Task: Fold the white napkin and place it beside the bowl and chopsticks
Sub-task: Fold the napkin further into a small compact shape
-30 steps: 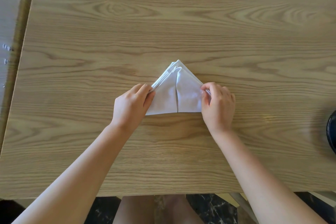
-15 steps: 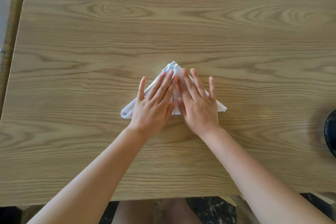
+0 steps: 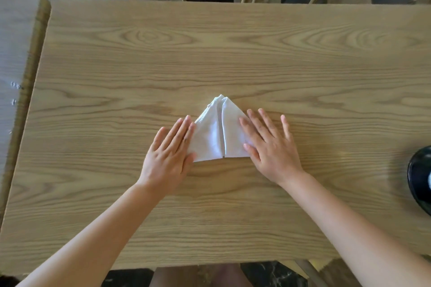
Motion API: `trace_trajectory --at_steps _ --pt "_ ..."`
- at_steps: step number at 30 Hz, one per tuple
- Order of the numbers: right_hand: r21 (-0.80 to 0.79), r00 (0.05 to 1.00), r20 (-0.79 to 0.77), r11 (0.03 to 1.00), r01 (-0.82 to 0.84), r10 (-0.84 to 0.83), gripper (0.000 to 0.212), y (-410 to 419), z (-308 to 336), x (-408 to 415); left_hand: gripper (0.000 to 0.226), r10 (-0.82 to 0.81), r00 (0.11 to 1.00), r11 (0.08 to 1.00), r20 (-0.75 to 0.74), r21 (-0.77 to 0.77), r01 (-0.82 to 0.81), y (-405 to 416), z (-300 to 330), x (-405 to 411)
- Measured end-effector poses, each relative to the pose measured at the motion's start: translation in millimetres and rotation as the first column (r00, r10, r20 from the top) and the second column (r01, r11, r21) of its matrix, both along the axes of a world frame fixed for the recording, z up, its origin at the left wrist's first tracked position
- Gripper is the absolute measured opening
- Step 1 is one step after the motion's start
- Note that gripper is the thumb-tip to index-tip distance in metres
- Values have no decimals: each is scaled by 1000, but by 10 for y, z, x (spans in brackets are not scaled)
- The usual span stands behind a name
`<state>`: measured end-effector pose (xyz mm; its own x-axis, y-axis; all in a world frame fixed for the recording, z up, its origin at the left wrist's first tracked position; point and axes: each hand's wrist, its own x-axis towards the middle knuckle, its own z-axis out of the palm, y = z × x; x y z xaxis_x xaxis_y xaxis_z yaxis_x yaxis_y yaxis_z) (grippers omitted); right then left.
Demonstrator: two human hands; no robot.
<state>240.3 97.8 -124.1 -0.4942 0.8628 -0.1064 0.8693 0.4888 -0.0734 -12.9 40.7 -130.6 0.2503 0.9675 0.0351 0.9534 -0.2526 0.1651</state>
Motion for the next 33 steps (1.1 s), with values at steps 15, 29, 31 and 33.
trace_trajectory --at_steps 15,29,31,33 --pt "-59 966 -103 971 231 -236 63 -95 161 42 65 62 989 997 138 -59 -55 23 209 49" --pt "-409 692 -189 697 589 -696 20 36 392 81 34 656 600 452 457 -875 172 1110 632 239" --pt "-491 612 -258 647 584 -748 16 27 460 72 36 697 568 399 439 -894 202 1142 619 217" --pt "-546 492 -367 611 573 -789 11 -2 542 48 40 726 550 350 413 -910 222 1167 612 198"
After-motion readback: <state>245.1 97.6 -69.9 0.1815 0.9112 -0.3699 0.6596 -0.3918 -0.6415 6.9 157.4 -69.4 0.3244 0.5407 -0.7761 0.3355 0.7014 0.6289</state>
